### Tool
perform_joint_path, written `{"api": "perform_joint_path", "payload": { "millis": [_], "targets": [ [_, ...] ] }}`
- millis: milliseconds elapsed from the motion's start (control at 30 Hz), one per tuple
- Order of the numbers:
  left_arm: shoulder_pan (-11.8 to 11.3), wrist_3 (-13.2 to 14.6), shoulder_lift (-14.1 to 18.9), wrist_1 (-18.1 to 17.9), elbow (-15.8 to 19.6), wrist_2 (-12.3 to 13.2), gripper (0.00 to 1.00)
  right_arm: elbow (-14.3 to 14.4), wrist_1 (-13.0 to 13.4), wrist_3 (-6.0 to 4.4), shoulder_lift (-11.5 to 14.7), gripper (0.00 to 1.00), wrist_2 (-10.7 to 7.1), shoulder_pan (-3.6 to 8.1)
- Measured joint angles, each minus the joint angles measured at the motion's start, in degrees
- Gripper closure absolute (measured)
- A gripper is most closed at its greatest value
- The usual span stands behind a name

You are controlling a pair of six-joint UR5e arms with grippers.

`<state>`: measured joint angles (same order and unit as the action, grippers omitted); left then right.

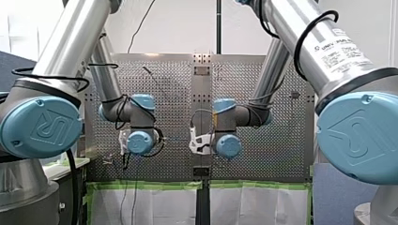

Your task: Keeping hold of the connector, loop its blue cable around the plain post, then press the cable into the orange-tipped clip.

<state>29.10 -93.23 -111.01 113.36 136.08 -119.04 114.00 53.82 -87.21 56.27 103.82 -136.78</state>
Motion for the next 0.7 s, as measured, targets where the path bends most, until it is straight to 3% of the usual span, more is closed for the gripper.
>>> {"api": "perform_joint_path", "payload": {
  "millis": [267,533,700],
  "targets": [
    [-1.05,-1.17,4.82,4.81,-1.96,-0.25,1.0,-1.71,-2.32,-4.39,4.6,1.0,-2.58,0.45],
    [-1.92,-3.22,9.01,9.02,-5.17,-0.94,1.0,-5.92,-6.69,-6.34,9.06,1.0,-3.27,0.69],
    [-2.6,-4.05,11.79,11.77,-6.74,-2.93,1.0,-8.89,-9.66,-8.39,12.04,1.0,-3.76,1.04]
  ]
}}
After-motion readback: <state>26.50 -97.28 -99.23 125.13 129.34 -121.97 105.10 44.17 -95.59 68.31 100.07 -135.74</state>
